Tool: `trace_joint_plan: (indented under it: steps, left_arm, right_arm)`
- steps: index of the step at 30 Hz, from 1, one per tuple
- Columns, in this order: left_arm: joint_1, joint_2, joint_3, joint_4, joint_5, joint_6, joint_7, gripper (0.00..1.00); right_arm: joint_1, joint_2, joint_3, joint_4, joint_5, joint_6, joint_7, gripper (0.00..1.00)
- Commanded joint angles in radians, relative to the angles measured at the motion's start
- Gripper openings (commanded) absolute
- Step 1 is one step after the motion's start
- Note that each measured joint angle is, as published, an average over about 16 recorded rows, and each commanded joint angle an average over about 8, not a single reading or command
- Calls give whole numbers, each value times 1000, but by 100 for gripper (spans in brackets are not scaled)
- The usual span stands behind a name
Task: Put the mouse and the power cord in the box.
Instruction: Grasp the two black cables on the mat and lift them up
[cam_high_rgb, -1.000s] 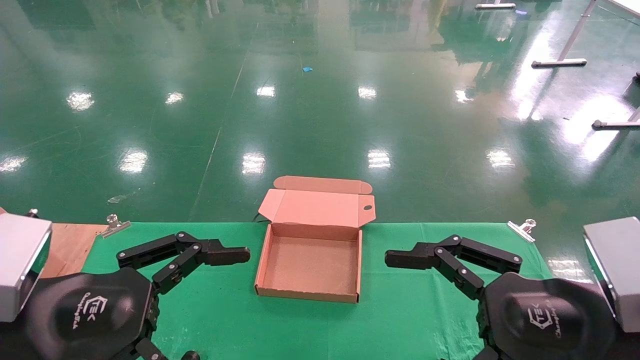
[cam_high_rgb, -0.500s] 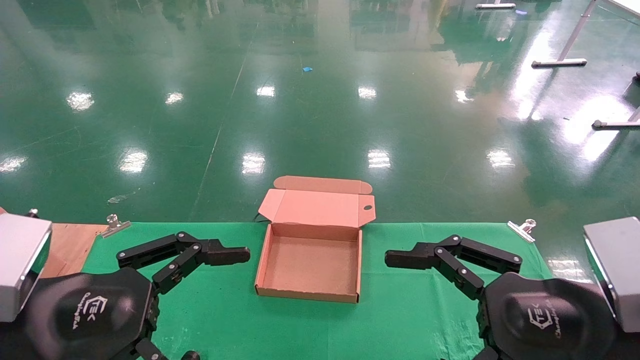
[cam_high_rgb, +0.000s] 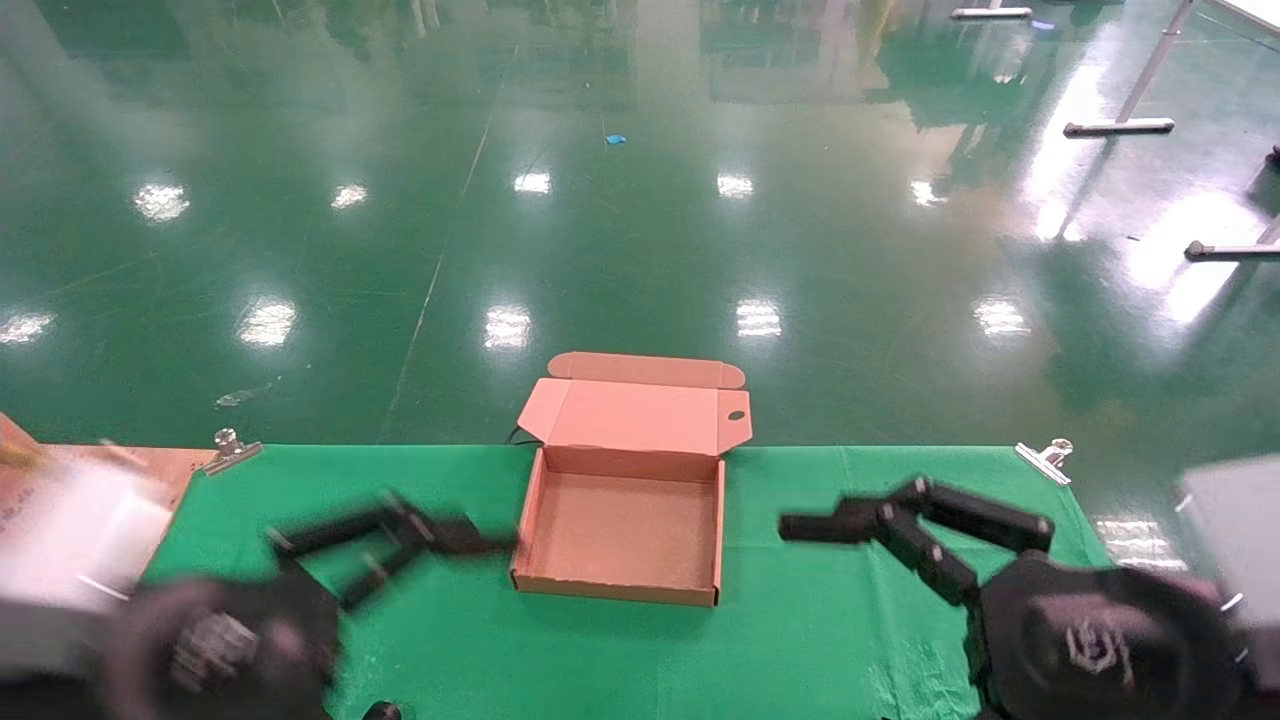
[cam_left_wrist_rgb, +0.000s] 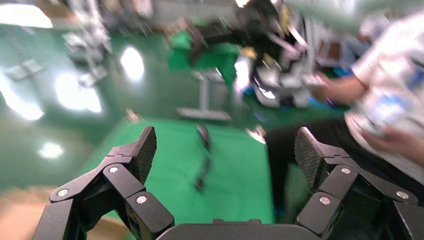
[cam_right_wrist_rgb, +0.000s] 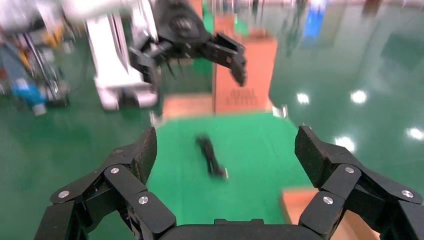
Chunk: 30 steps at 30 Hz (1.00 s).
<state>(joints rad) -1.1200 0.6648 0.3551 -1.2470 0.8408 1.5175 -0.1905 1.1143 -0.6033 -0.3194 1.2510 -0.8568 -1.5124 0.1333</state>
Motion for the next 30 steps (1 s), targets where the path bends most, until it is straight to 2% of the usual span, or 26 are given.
trace_joint_plan:
  steps: [1,6,11,19,24,30]
  left_arm:
    - [-12,19,24,3,33,6,-6,100]
    - [-90,67,114,95,190,38,4,100]
    - [-183,95,213,214,383,47,34,100]
    - [-346,145,373,408,753,-2,89,100]
    - [-416,196,452,525,937,-49,134,100]
    - [-442,273,504,698,1037,-106,206,100]
  right_arm:
    - [8,7,-8,-8,-34,-6,-17,100]
    - [82,-3,-83,-57,-234,-30,-78,100]
    - [174,-42,-186,-78,-487,-35,-138,100]
    - [270,-154,-339,-152,-867,32,-240,100]
    - [296,-241,-401,-278,-1014,114,-325,100]
    - [317,-349,-440,-504,-1100,229,-435,100]
